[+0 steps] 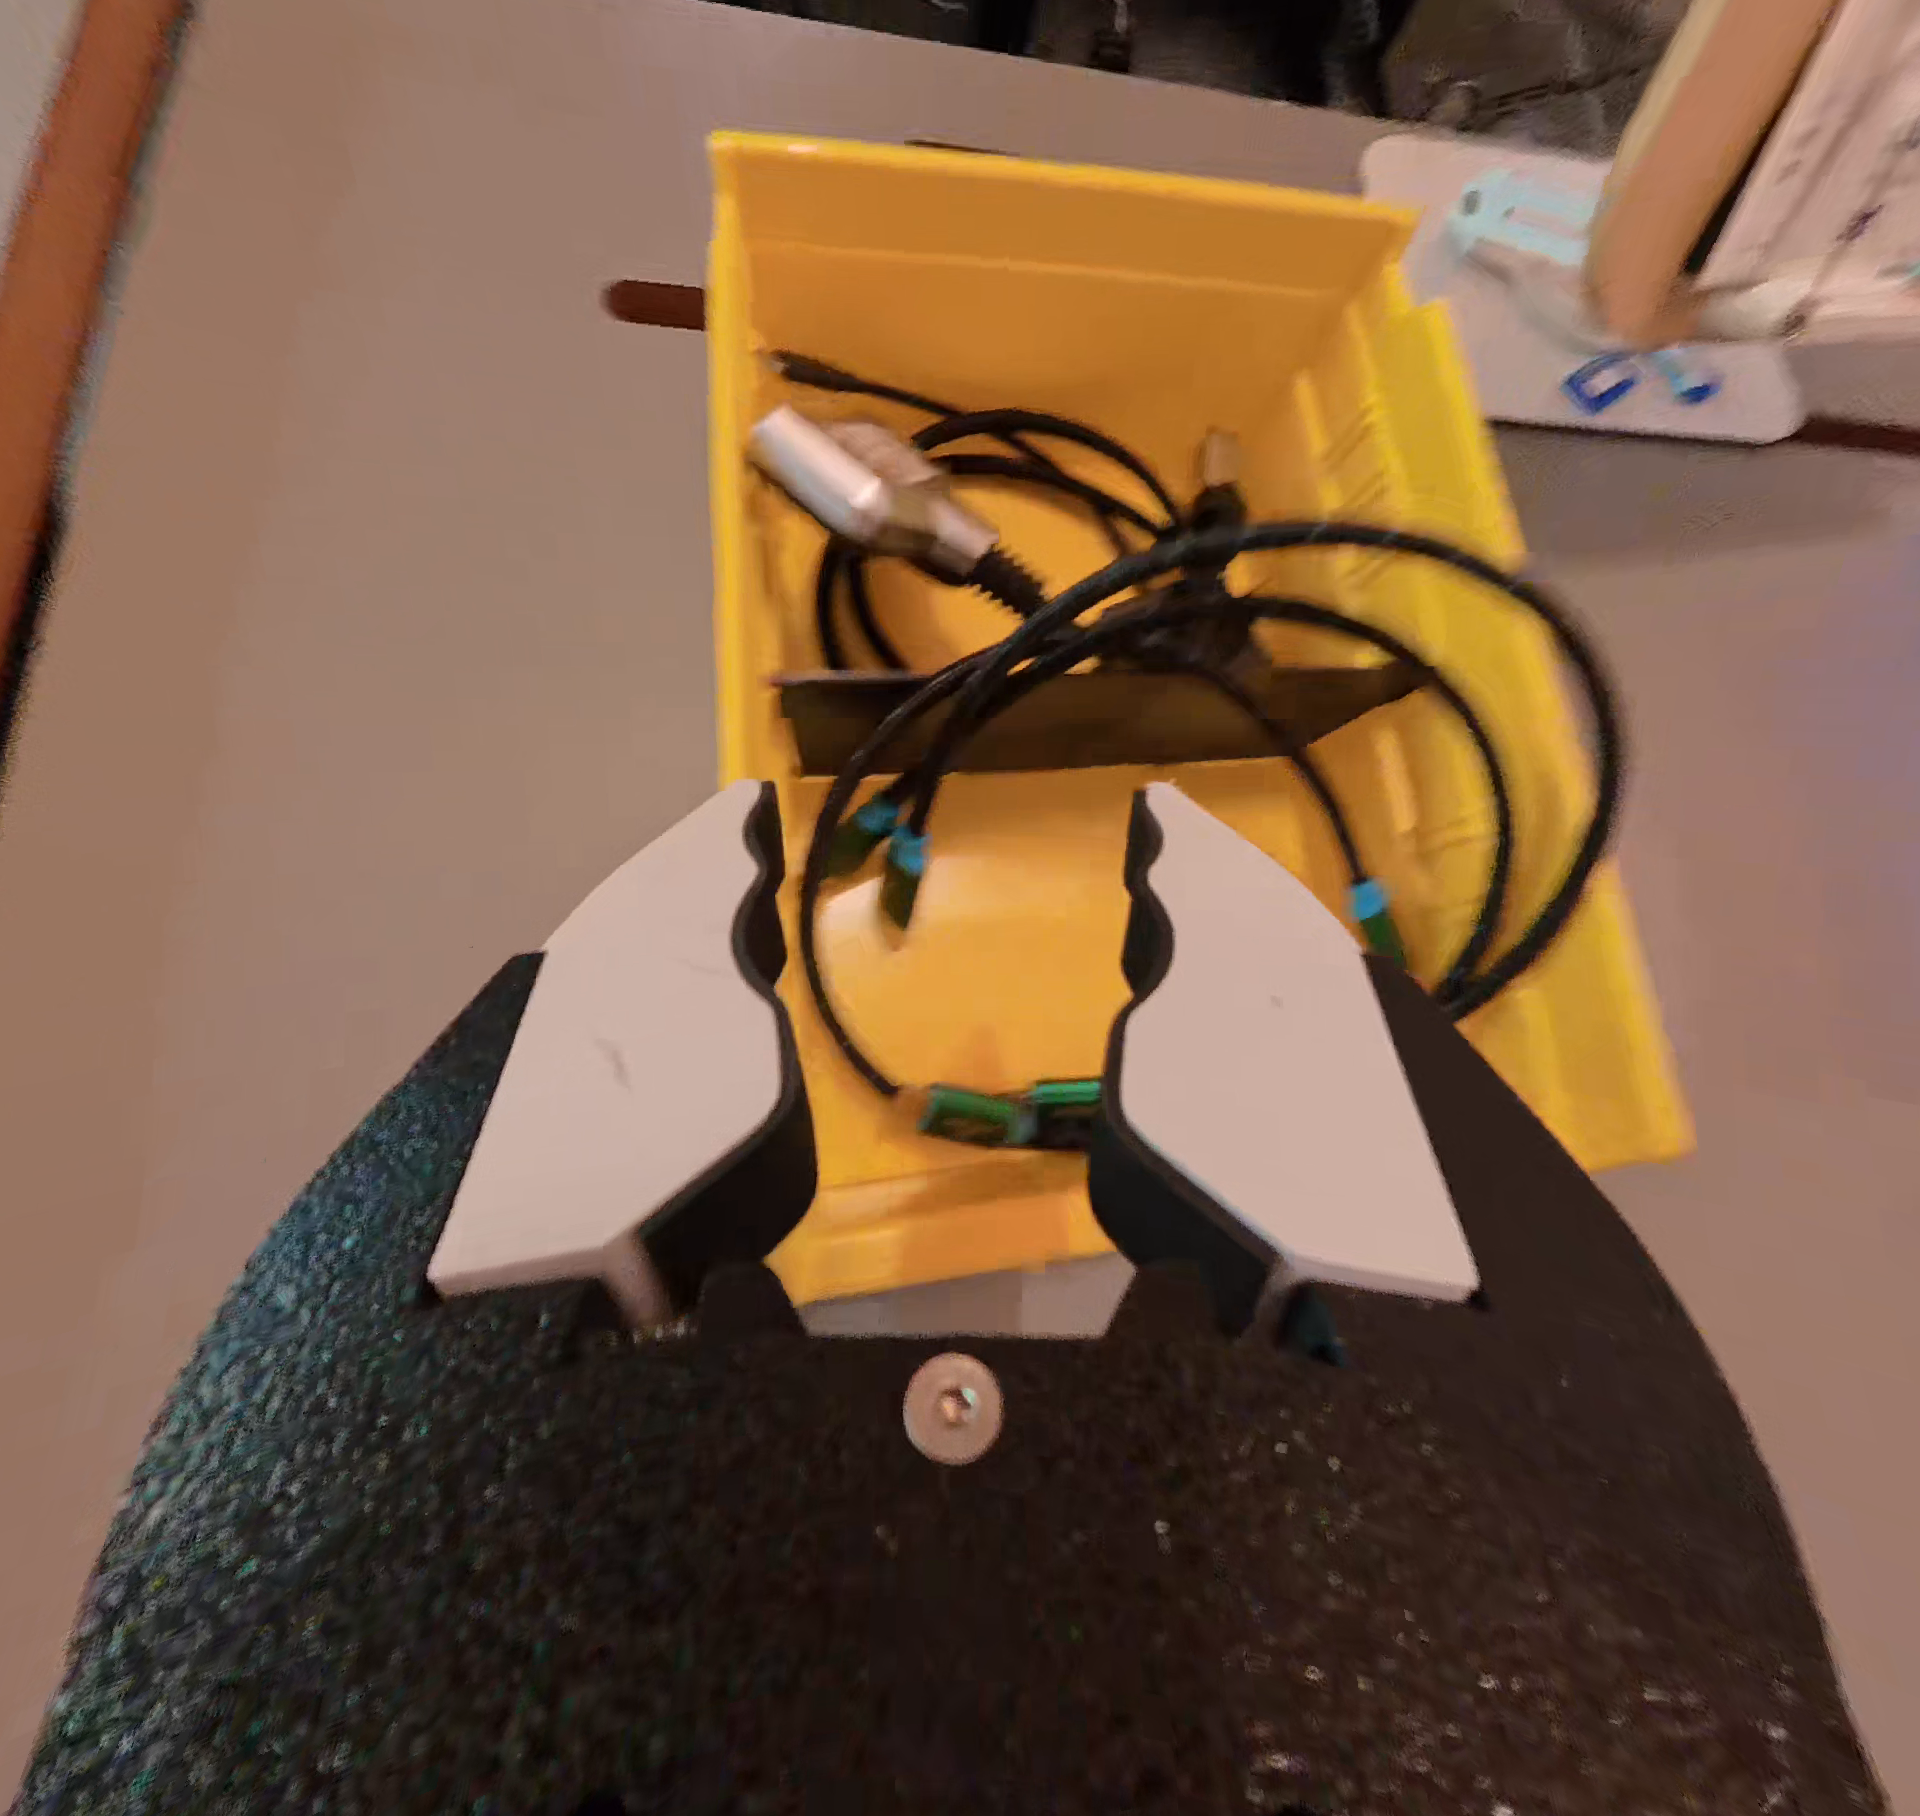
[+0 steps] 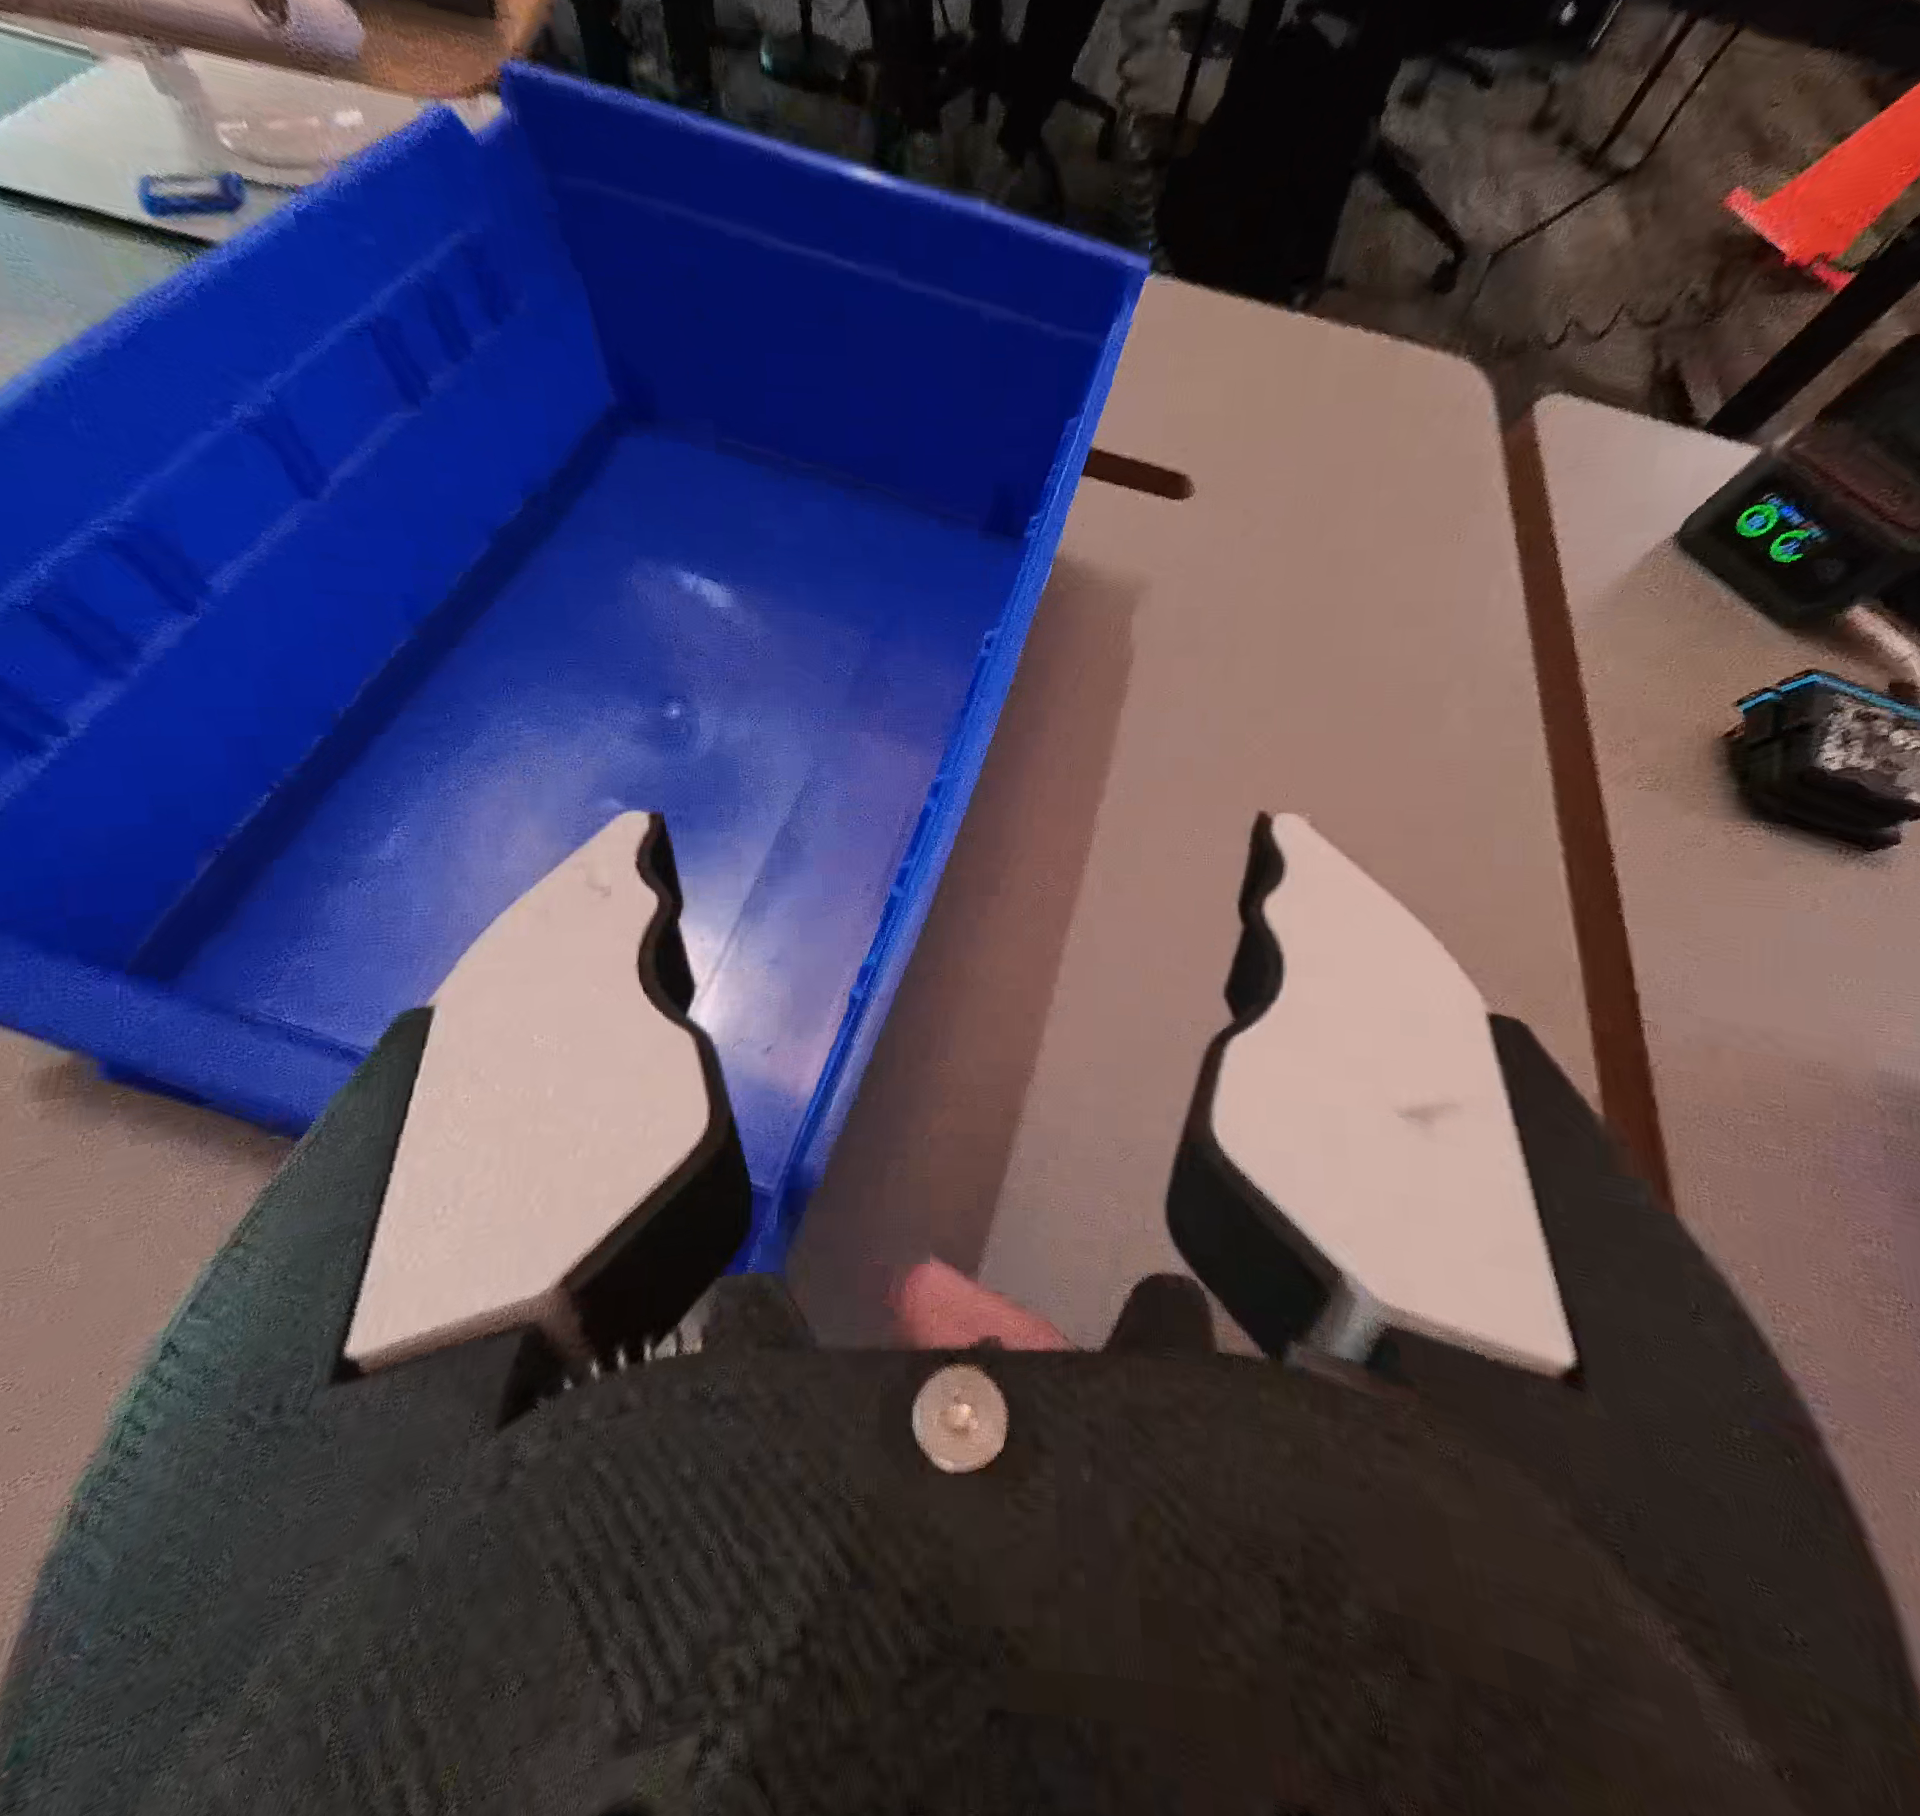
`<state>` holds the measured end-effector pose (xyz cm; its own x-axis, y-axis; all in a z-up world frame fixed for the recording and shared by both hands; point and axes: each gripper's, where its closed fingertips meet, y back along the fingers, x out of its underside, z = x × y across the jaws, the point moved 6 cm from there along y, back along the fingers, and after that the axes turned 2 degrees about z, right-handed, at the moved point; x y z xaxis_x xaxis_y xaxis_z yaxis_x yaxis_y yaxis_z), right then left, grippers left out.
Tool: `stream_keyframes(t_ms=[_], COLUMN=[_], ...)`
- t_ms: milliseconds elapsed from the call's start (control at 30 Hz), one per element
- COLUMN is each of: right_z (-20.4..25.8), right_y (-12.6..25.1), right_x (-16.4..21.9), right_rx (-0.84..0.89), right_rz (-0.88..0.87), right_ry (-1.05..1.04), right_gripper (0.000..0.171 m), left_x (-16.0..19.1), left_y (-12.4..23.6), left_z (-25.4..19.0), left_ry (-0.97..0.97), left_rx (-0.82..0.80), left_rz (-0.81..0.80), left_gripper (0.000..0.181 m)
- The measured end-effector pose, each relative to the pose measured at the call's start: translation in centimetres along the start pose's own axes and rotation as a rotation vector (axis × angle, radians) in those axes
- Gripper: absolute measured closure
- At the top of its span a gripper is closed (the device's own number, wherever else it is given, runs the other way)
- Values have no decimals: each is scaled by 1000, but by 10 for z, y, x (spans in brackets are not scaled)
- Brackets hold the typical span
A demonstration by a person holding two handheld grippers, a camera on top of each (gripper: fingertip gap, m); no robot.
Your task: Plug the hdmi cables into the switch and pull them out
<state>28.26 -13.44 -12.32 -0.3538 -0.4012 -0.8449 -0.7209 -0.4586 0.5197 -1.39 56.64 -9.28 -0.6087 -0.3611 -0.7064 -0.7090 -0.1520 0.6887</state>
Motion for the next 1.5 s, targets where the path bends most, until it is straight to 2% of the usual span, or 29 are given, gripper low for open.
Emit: stream_keyframes(t_ms=[100,167,233,333,433,500,600,733,800,867,967,1100,1200,1367,1500], right_z=[0,1,0,-6,-12,-11,-7,-4,-4,-5,-6,-9,-10,-7,11], right_y=[10,13,15,15,13,12,9,8,8,10,11,8,4,10,18], right_x=[-9,-11,-10,-3,1,0,-1,-1,-2,-3,-4,0,6,-3,-19], right_rx=[16,28,37,59,85,69,58,71,71,76,76,86,73,72,41], right_rz=[-43,-68,-68,-27,-4,-14,-9,-3,-8,-22,-47,-35,-12,-58,-131], right_ry=[10,31,56,93,98,94,112,148,142,133,114,116,103,102,138], right_gripper=[66,67,68,69,69,69,69,70,70,71,73,76,75,76,75], left_x=[-30,-45,-54,-59,-50,-51,-55,-59,-59,-59,-66,-87,-109,-153,-173], left_y=[-16,-33,-49,-66,-82,-88,-100,-115,-119,-123,-121,-96,-62,18,95], left_z=[-19,-15,-8,-8,-8,-4,-3,3,7,10,9,-6,-19,-59,-109], left_ry=[153,250,366,523,532,499,541,570,514,407,393,336,209,-7,-295], left_rx=[106,74,50,63,-10,-76,-85,-112,-174,-208,-171,0,43,134,112], left_rz=[58,92,111,127,193,172,145,140,167,173,78,-121,-273,-560,-792], left_gripper=[110,108,117,105,98,105,109,128,148,152,156,161,162,162,161])
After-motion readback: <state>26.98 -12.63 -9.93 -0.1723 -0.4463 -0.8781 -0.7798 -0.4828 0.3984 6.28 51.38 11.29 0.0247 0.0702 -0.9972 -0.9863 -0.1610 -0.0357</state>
